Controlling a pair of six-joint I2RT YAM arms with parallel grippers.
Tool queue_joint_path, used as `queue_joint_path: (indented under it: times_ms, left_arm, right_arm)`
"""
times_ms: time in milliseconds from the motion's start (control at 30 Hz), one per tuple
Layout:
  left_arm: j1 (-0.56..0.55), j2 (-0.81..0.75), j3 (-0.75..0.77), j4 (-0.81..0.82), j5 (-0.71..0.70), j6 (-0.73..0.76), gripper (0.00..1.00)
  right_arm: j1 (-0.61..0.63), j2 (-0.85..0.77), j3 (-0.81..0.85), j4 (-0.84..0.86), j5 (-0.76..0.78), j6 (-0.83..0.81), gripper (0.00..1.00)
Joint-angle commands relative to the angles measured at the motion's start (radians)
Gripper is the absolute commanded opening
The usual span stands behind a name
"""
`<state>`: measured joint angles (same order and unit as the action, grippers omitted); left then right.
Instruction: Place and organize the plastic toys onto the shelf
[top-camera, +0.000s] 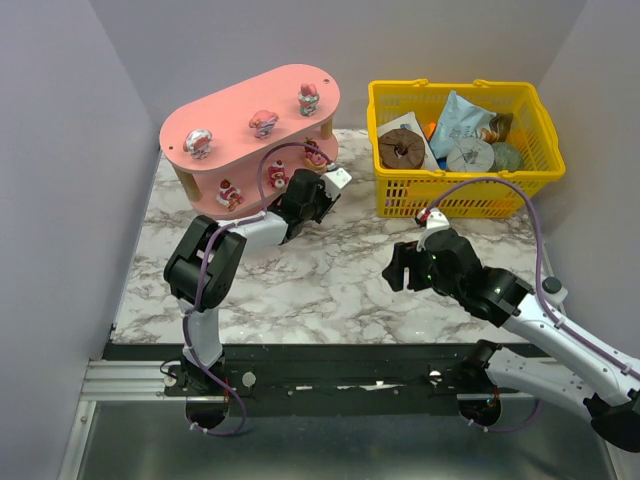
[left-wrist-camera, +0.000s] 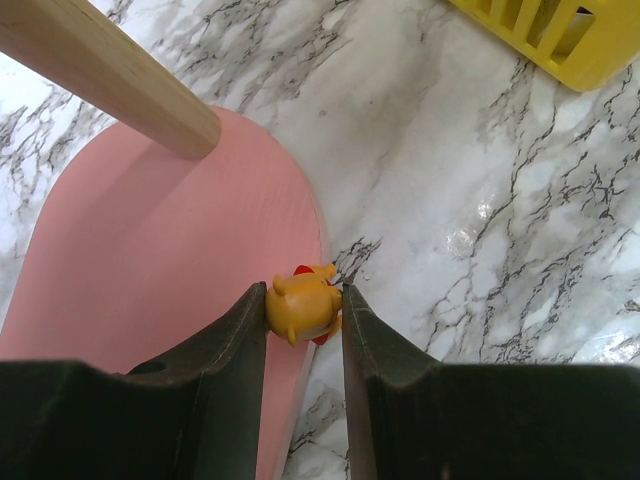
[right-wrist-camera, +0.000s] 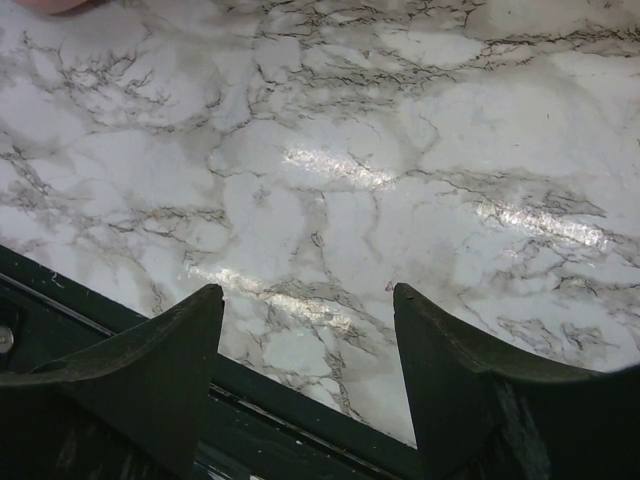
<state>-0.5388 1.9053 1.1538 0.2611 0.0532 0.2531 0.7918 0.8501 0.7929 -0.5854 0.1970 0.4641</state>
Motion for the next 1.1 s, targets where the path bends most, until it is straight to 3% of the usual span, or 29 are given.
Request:
queue_joint_path:
  times_ms: [0,333,700,1067]
  left_arm:
    - [0.02,0.021,0.02,0.007,-0.032,-0.038,0.16]
    - [0.025,0.031,0.02,0.018,-0.07,-0.052,0.19]
    - [-0.01,-0.041,-0.049,0.0,0.023,-0.145,0.18]
    - [-0.16,-0.127,-0.177,0.006,0.031,-0.202,0.18]
  right_arm:
    - [-0.005,0.004,0.003,0.013,-0.004,0.011,0.76]
    - [-0.005,0.009,0.0,0.016,-0.011,0.013,0.76]
    - [-0.003,0.012,-0.009,0.022,-0.005,0.016,0.76]
    - [-0.005,-0.02,-0.034,0.03,-0.014,0.011,0.76]
